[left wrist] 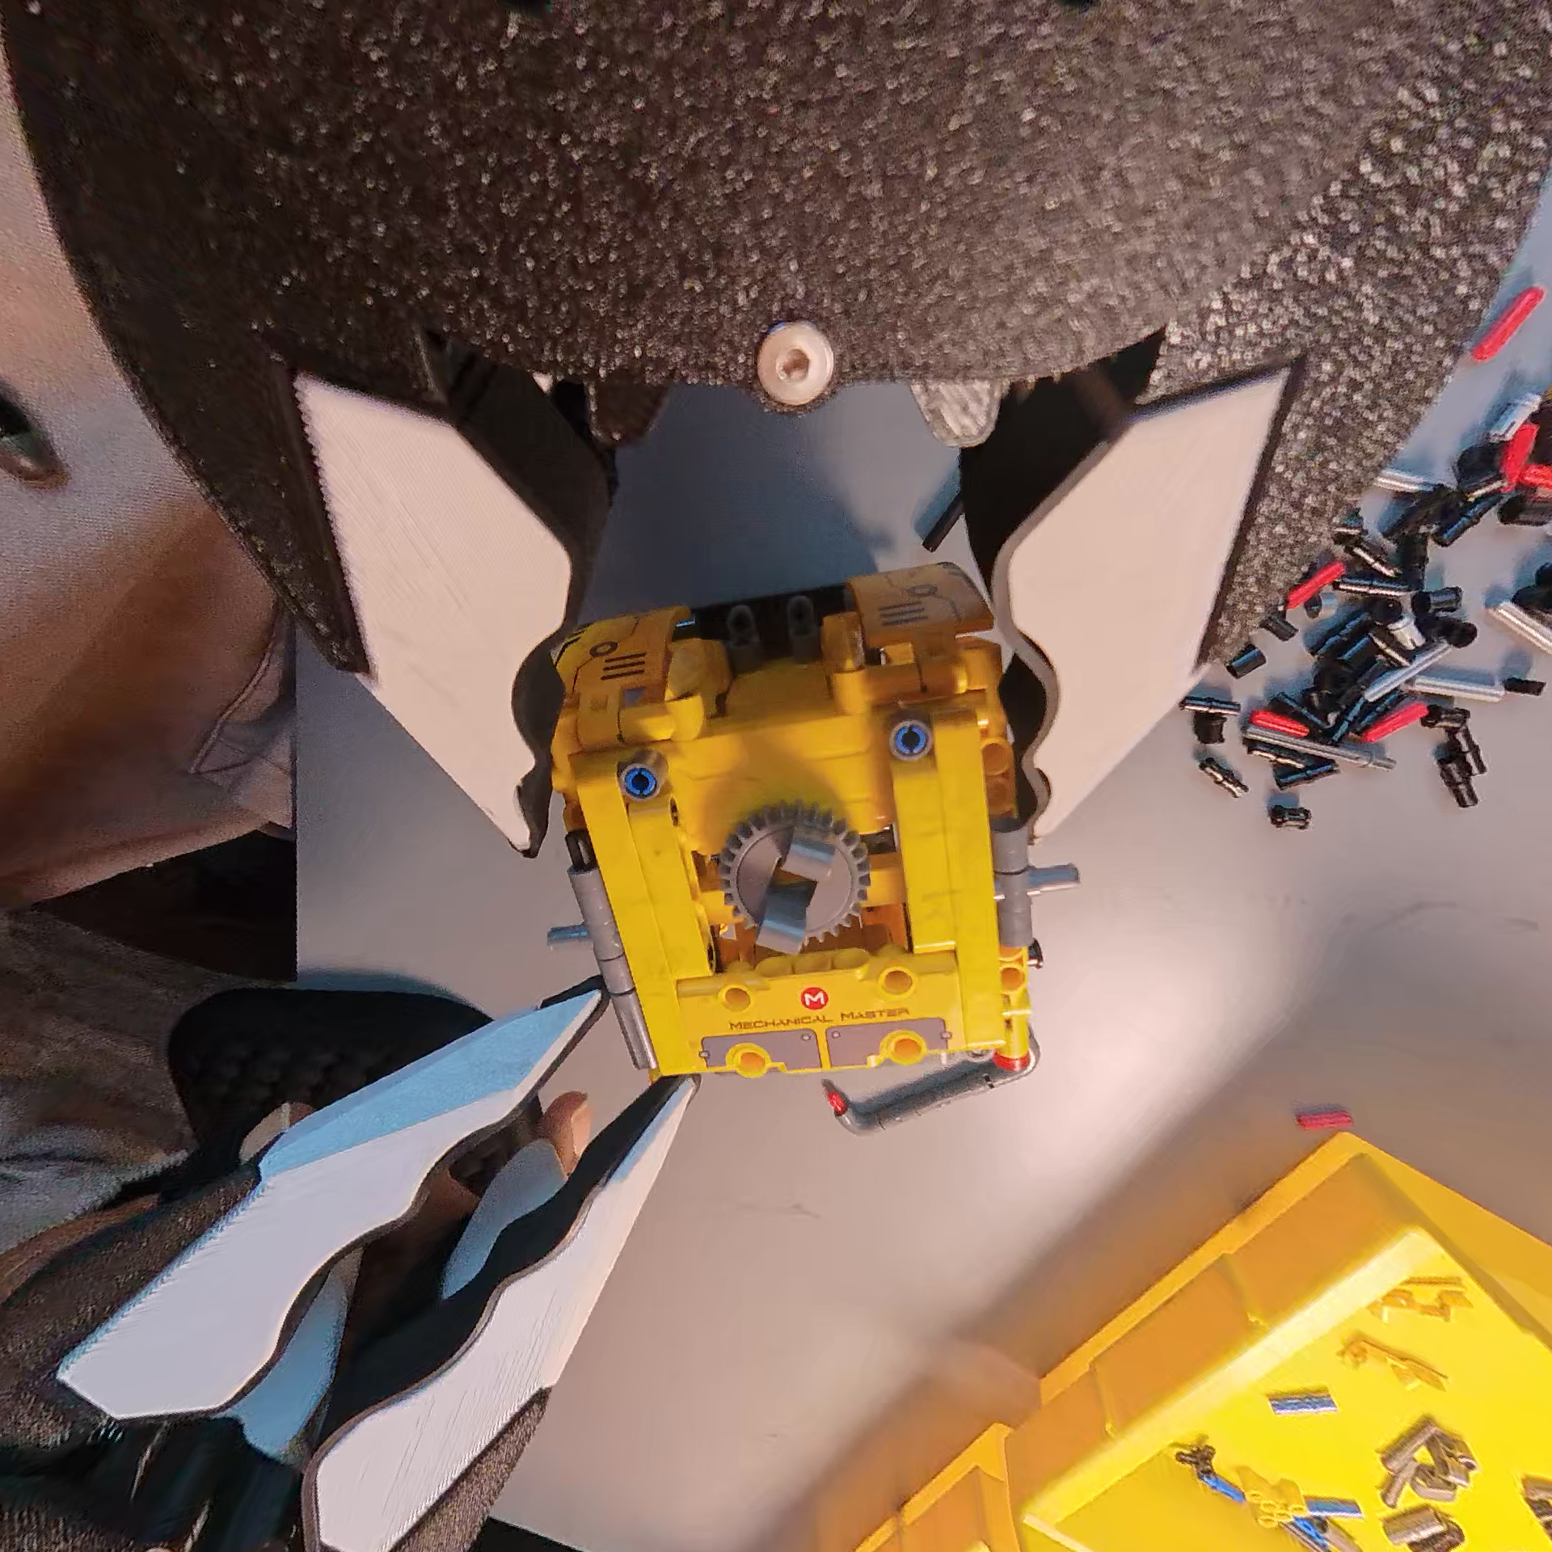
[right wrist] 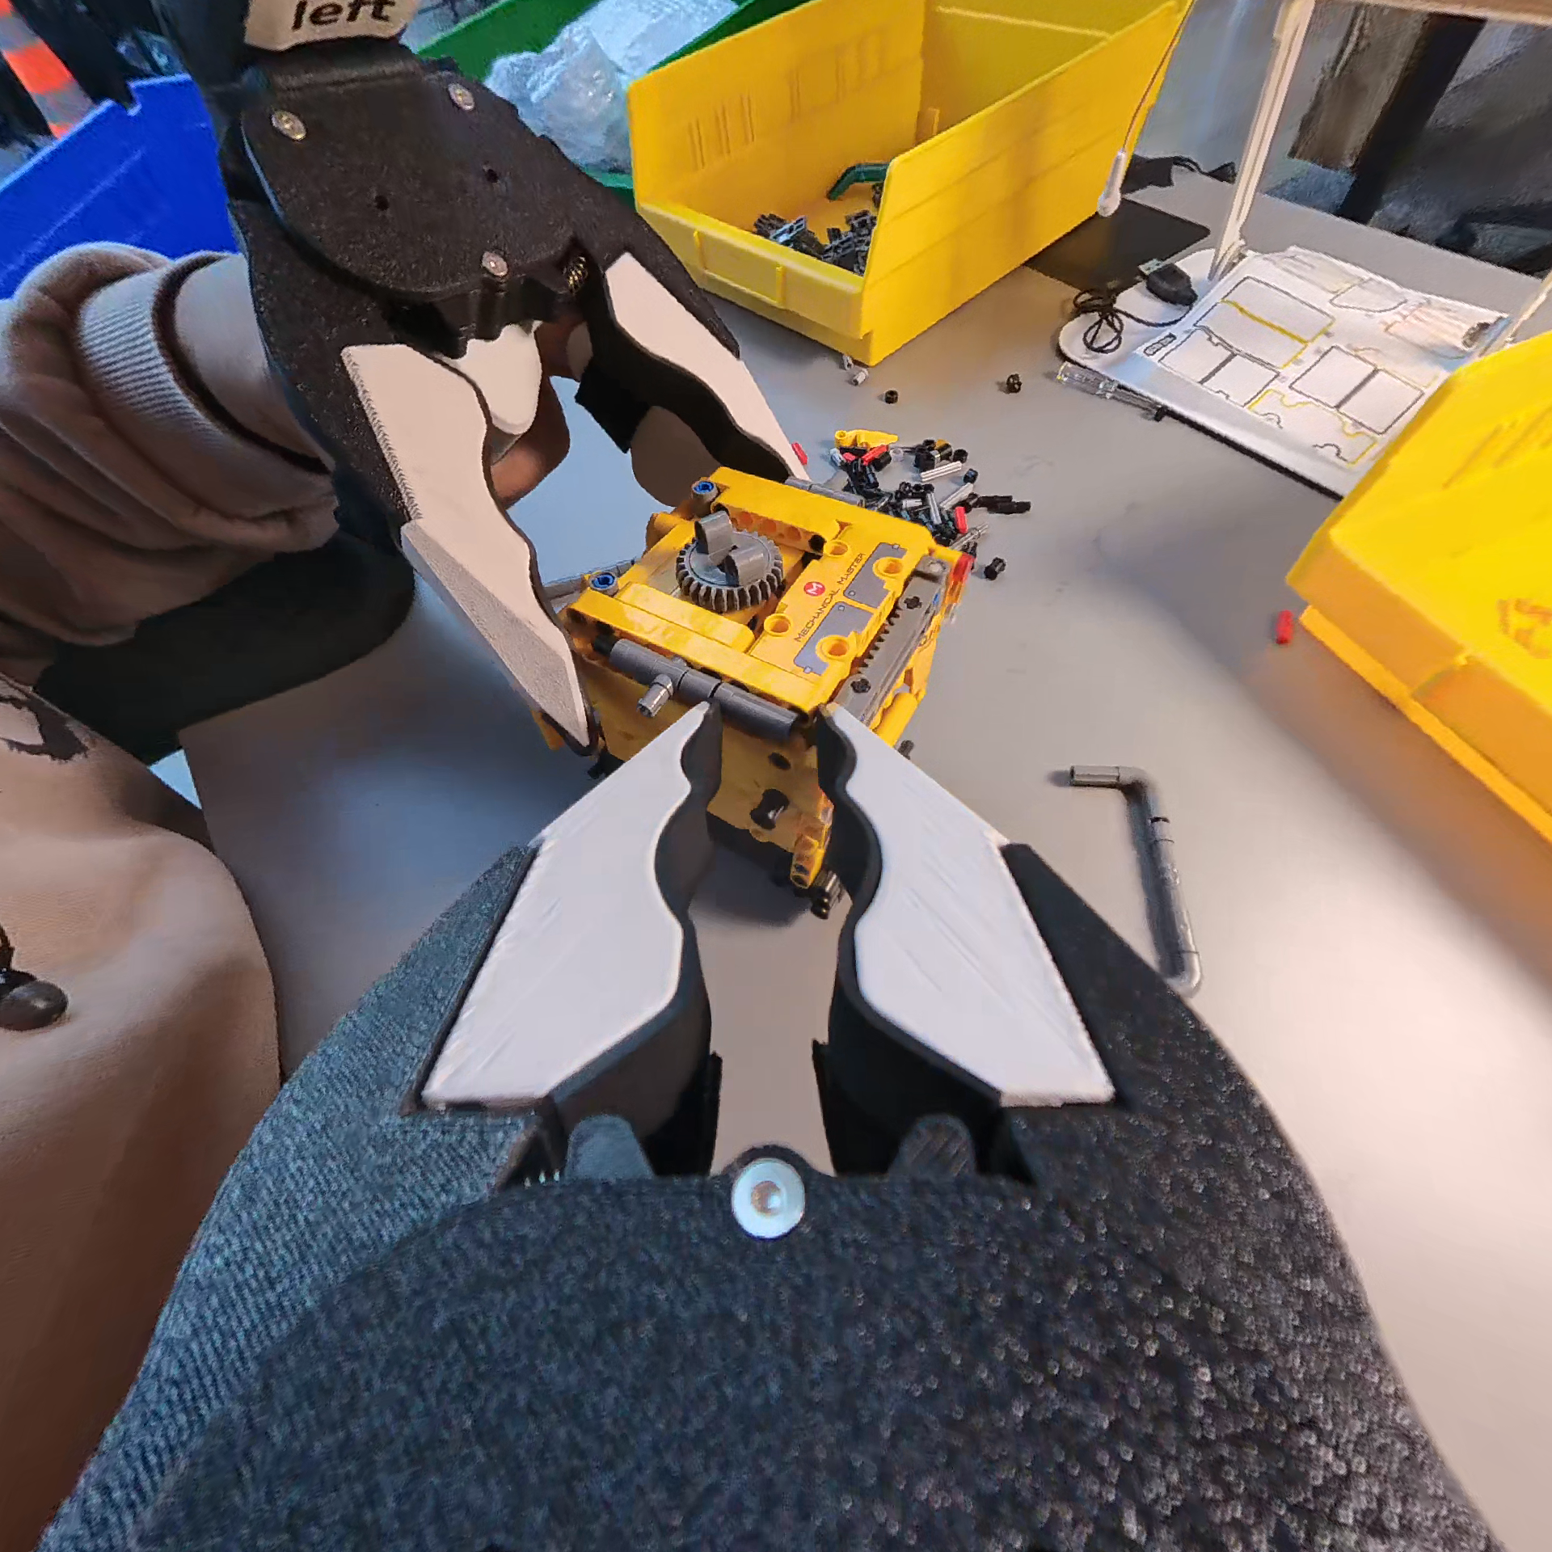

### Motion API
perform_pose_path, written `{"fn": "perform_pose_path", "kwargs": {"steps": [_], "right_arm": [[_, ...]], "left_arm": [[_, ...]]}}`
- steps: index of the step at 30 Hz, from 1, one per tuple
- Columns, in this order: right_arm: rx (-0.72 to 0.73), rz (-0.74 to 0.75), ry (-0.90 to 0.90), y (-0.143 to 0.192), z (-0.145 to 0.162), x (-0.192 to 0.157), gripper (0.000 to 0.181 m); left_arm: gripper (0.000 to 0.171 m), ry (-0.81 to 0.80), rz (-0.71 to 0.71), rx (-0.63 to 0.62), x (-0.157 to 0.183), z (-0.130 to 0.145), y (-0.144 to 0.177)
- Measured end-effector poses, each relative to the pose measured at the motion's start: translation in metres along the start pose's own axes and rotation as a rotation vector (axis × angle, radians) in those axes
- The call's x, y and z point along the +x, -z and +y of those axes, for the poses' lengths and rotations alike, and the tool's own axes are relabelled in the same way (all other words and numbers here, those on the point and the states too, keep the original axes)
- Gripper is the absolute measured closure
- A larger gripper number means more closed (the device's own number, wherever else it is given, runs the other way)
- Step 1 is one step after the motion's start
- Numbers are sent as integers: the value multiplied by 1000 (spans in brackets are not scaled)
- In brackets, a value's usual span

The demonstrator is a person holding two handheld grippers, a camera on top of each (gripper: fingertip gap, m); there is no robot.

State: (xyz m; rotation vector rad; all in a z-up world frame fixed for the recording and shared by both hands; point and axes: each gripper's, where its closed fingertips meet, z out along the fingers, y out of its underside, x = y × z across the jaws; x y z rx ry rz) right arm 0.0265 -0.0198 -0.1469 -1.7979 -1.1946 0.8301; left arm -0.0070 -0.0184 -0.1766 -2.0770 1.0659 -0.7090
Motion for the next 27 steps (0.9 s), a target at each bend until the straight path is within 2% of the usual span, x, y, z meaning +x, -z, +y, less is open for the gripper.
{"fn": "perform_pose_path", "kwargs": {"steps": [4,5,6,14,17,20,27], "right_arm": [[42,24,-28,1,2,1,164],[58,45,-27,3,2,4,180],[70,76,-22,5,4,9,181],[165,141,-35,12,1,16,181],[209,78,-19,14,-8,-1,176],[204,70,-1,9,-4,-14,170],[204,156,118,2,4,-28,172]], "left_arm": [[63,0,-25,13,0,0,0],[63,6,-36,17,-2,0,0],[63,5,-41,18,-2,0,0],[63,-31,-111,29,0,-1,-4],[63,-37,-143,54,1,-3,-6],[63,-39,-156,67,2,-3,-6],[61,-42,-51,63,16,2,3]]}}
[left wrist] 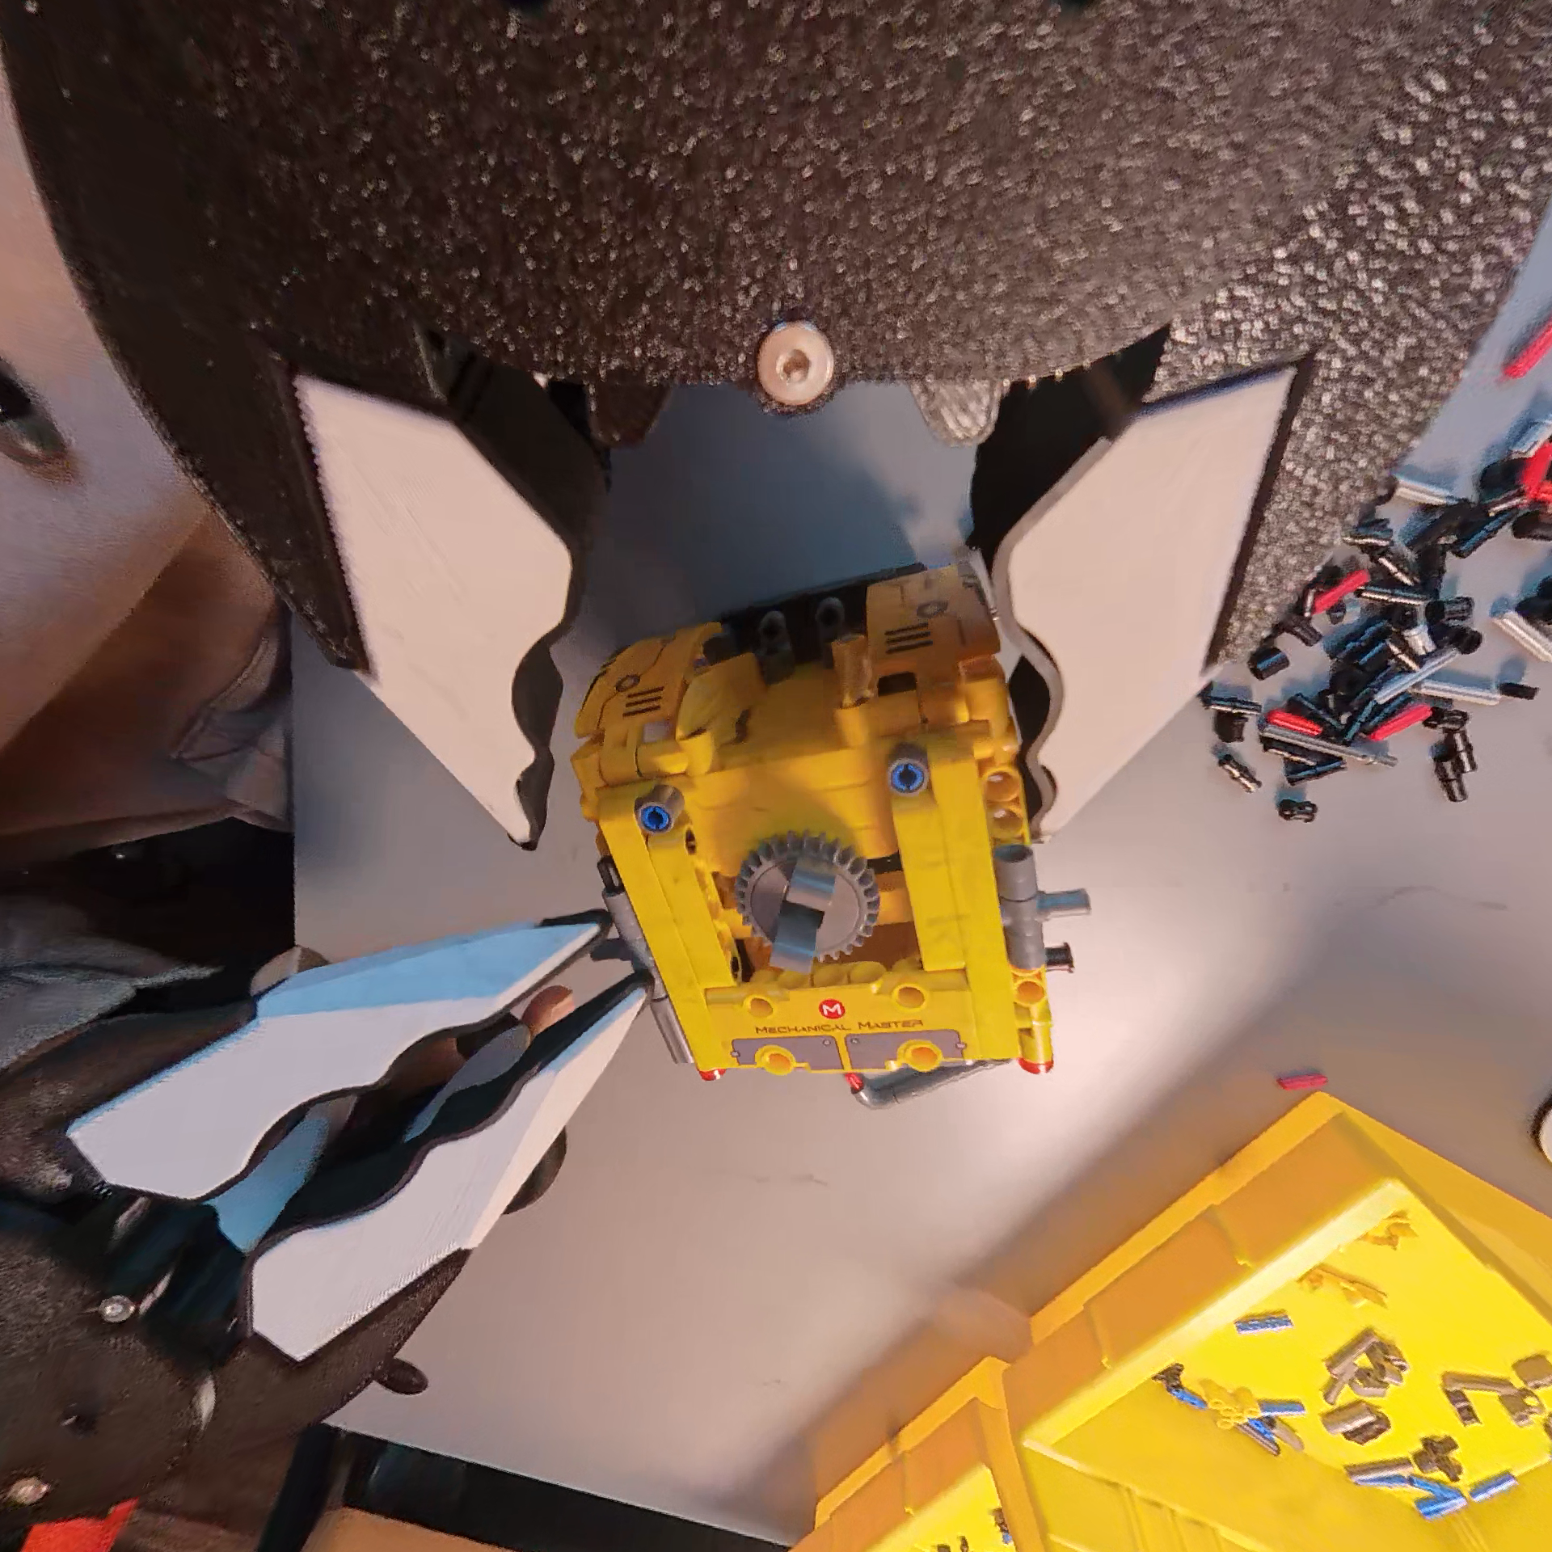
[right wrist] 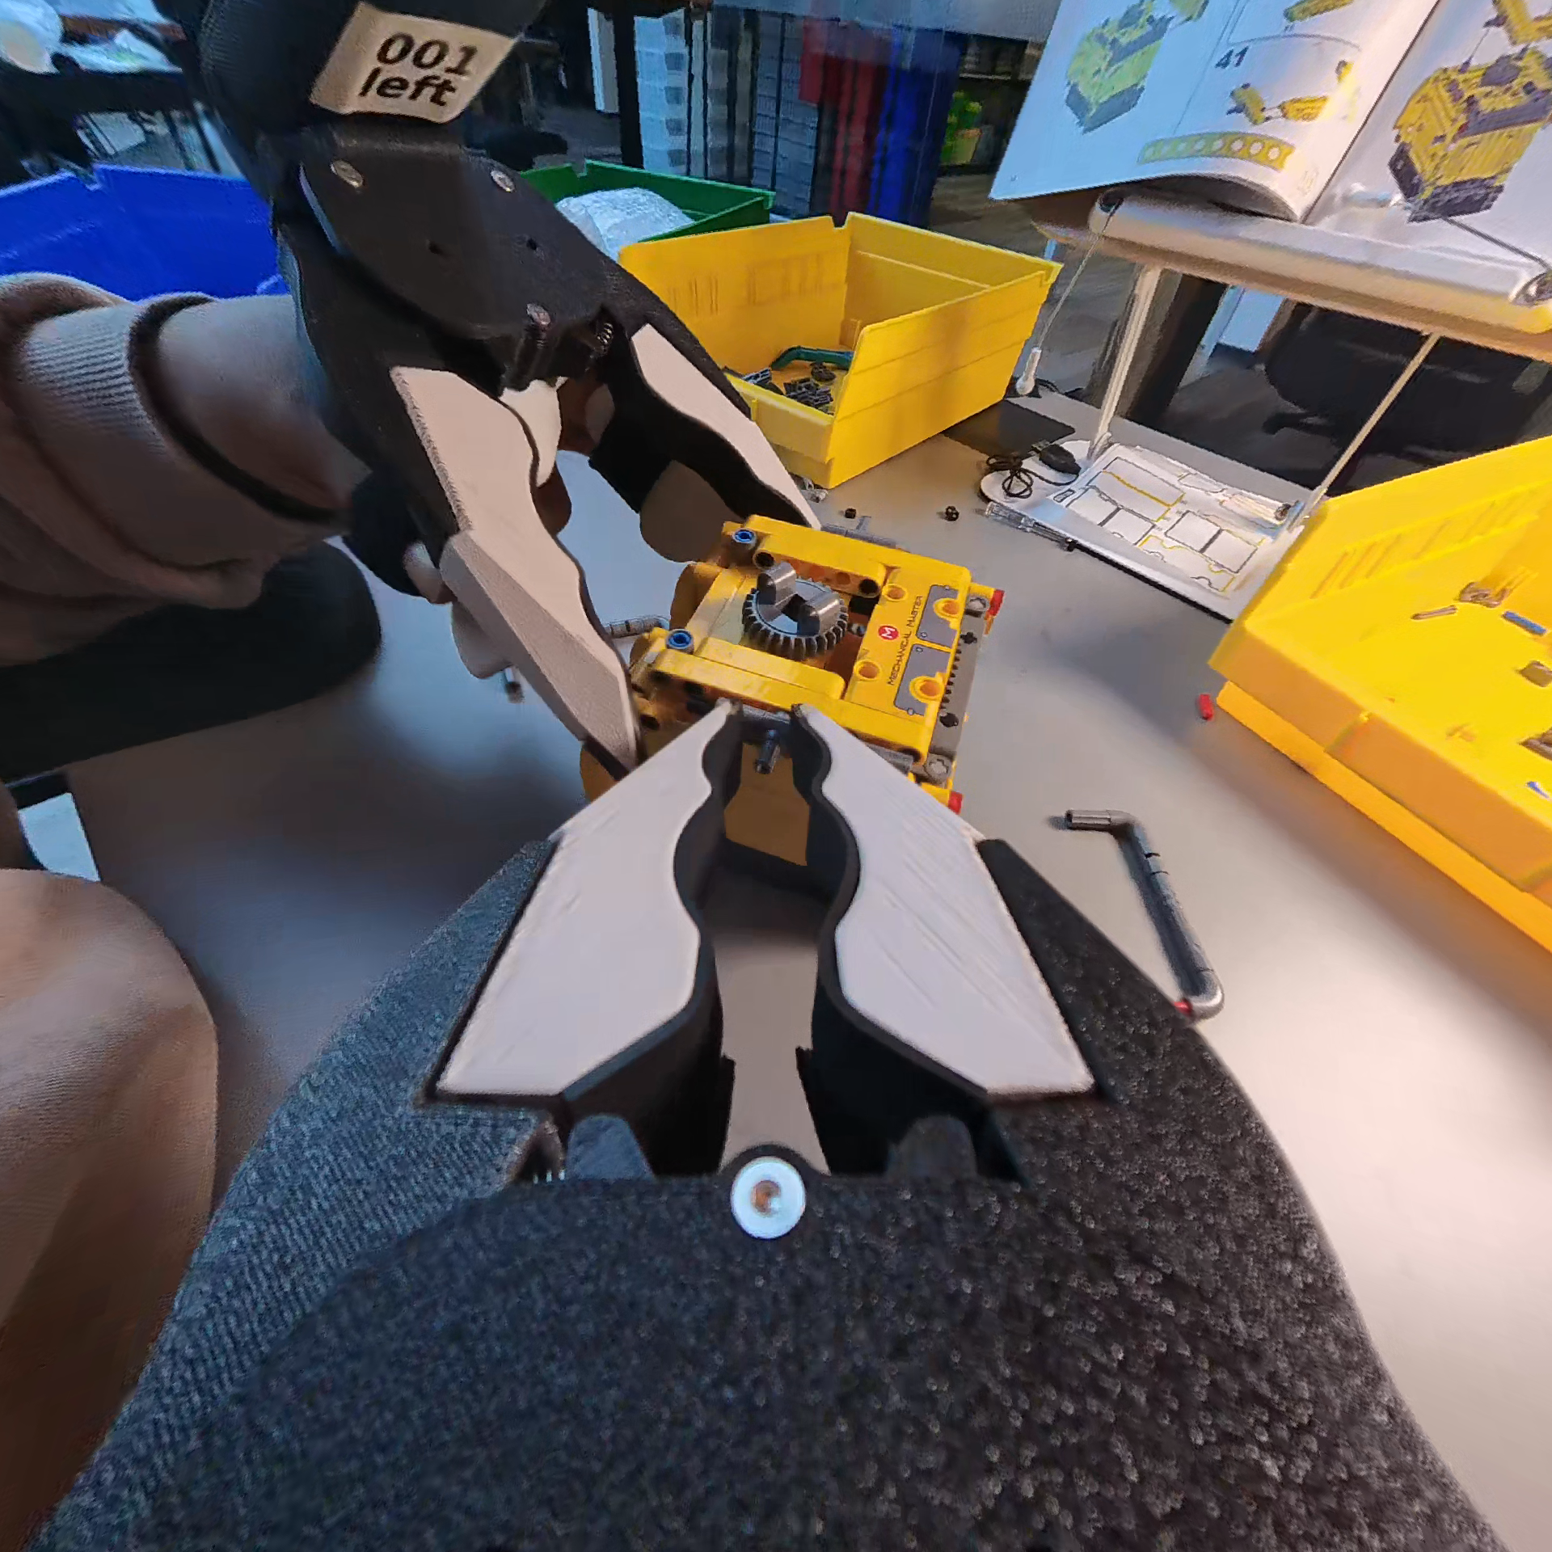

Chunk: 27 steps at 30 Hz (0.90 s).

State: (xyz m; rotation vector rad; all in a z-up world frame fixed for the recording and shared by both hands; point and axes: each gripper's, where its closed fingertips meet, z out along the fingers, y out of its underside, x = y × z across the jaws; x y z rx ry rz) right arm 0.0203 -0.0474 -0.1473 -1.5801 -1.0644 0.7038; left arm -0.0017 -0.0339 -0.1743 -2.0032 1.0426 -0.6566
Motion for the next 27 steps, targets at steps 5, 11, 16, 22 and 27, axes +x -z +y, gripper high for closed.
{"fn": "perform_pose_path", "kwargs": {"steps": [5,11,16,22,27], "right_arm": [[-9,28,9,2,2,14,174],[-15,37,53,3,4,12,172],[-22,22,211,3,3,-1,166],[-48,20,300,-1,4,-4,166],[-40,43,343,-4,2,-8,165]], "left_arm": [[69,21,12,8,-2,5,3],[70,30,8,27,-2,5,3],[70,33,9,31,-2,5,3],[70,50,-9,39,-3,5,3],[71,69,-43,45,-5,4,2]]}}
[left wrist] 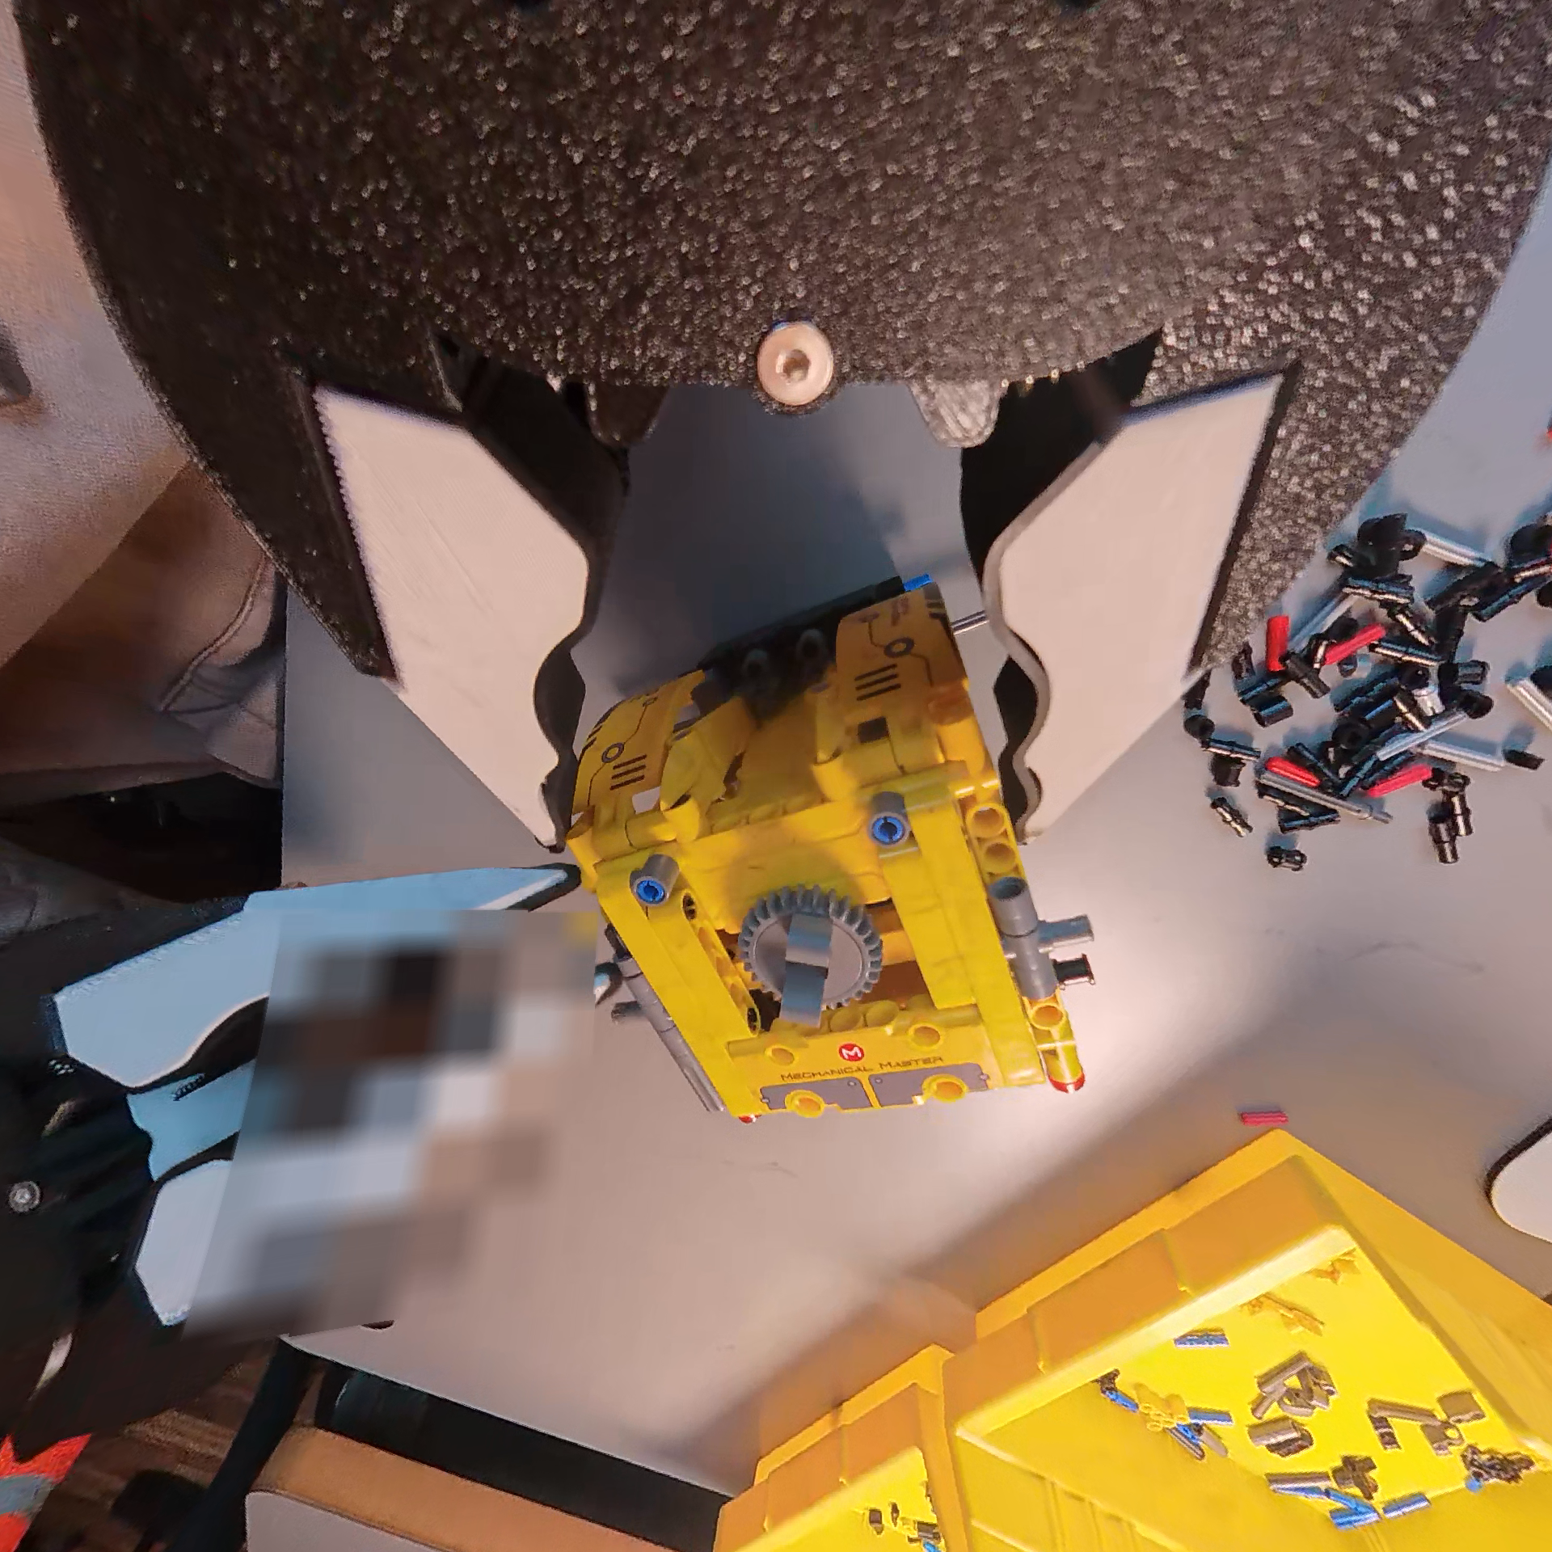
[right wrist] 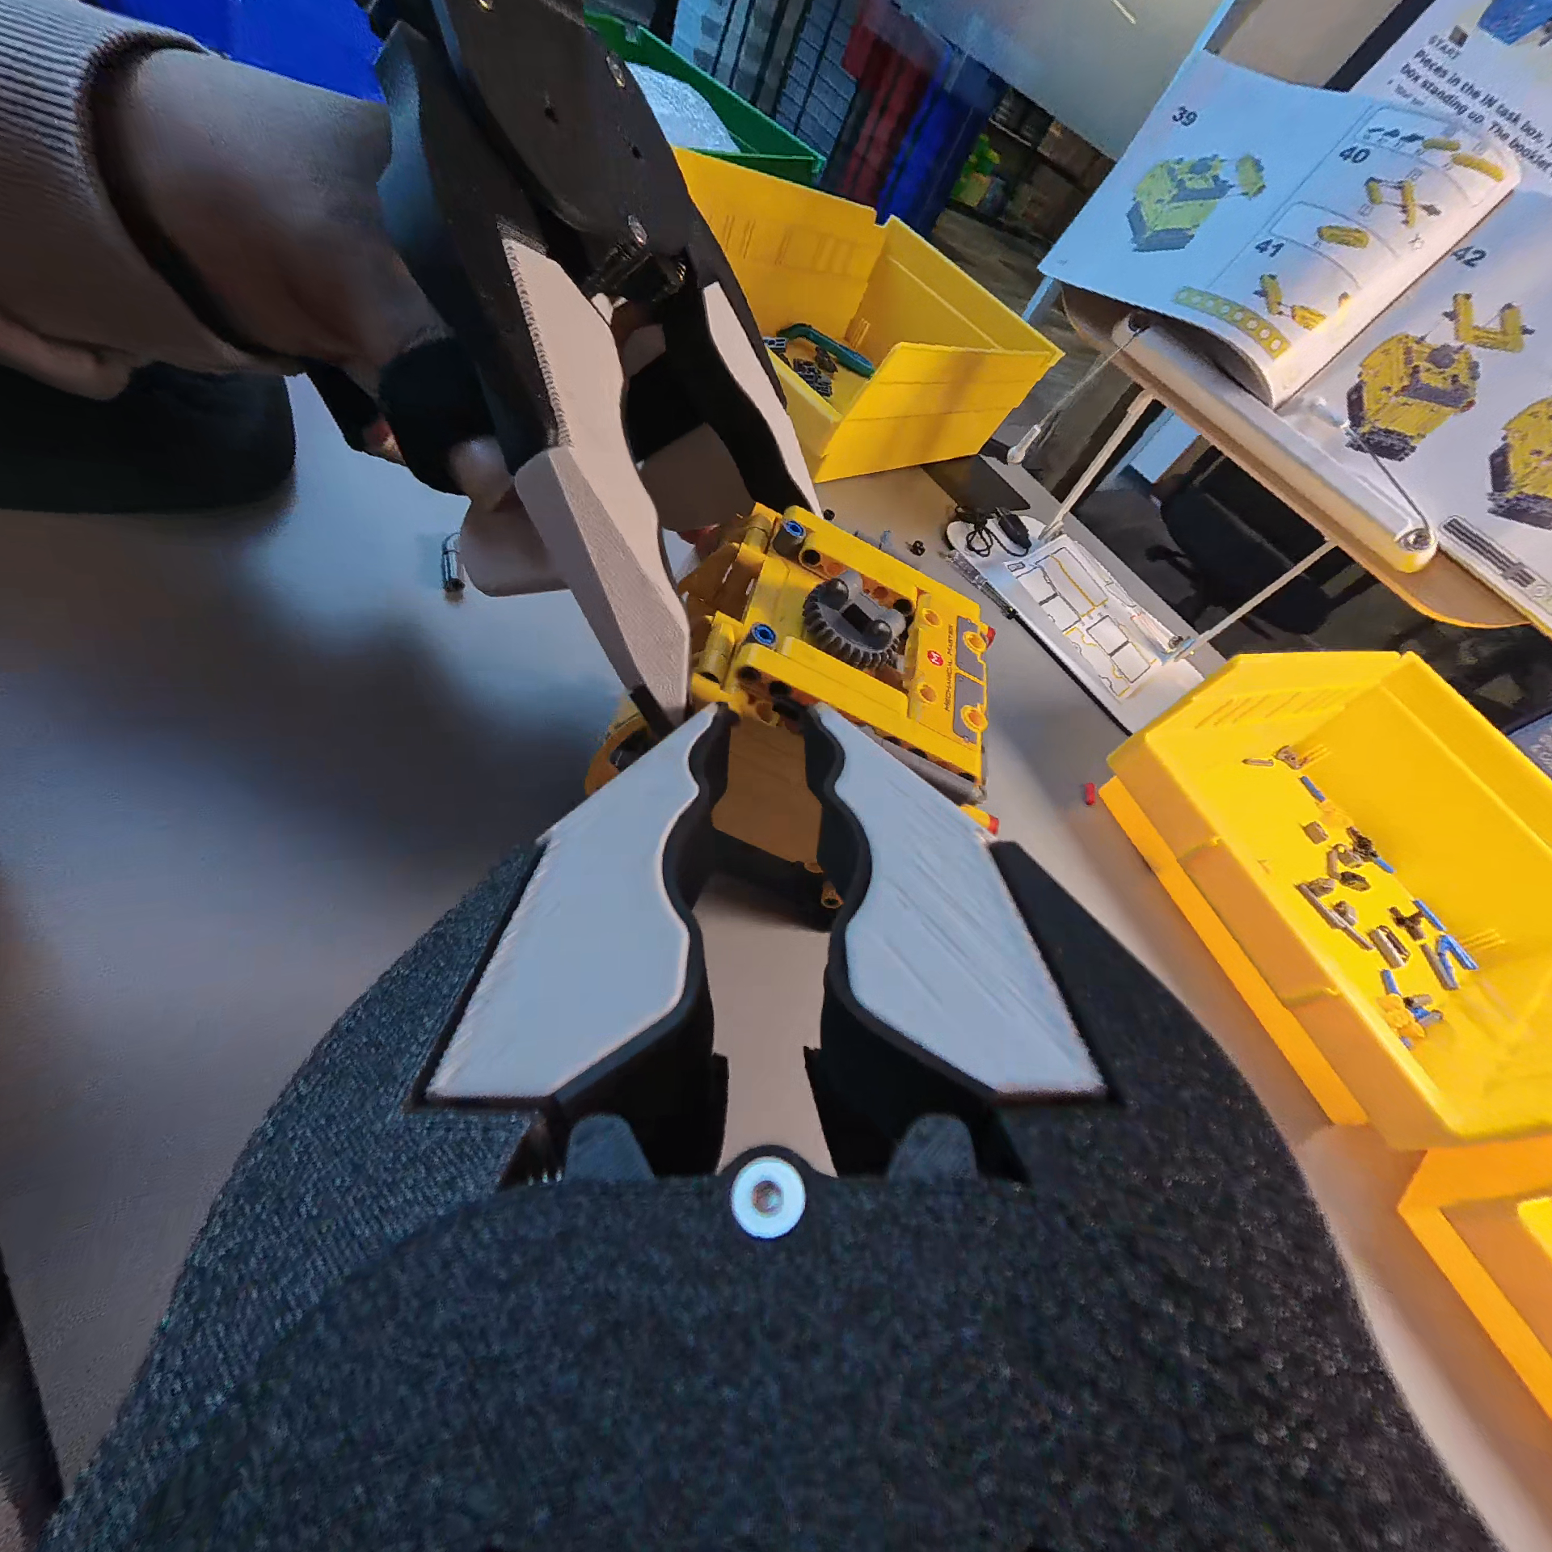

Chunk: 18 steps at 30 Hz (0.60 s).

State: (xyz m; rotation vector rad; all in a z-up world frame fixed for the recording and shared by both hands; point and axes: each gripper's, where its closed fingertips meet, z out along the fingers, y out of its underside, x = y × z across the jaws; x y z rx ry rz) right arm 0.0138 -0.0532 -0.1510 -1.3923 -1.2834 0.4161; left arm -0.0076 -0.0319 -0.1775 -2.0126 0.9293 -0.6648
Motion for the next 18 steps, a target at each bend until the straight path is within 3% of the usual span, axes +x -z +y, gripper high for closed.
{"fn": "perform_pose_path", "kwargs": {"steps": [2,6,12,16,17,18], "right_arm": [[13,-32,1,-3,-4,-10,181],[26,-53,-107,-5,-1,-6,181],[62,22,-198,1,0,14,157],[52,-1,-206,-5,1,9,156],[54,-12,-211,-5,0,8,162],[68,-74,-227,-6,-4,-2,181]], "left_arm": [[71,-3,-27,1,-3,-1,-2],[70,-7,-57,-5,-7,-1,-1],[70,13,-47,14,-9,-2,-2],[71,4,-44,16,-6,-2,-3],[71,5,-47,20,-6,-3,-3],[71,3,-54,24,-6,-3,-4]]}}
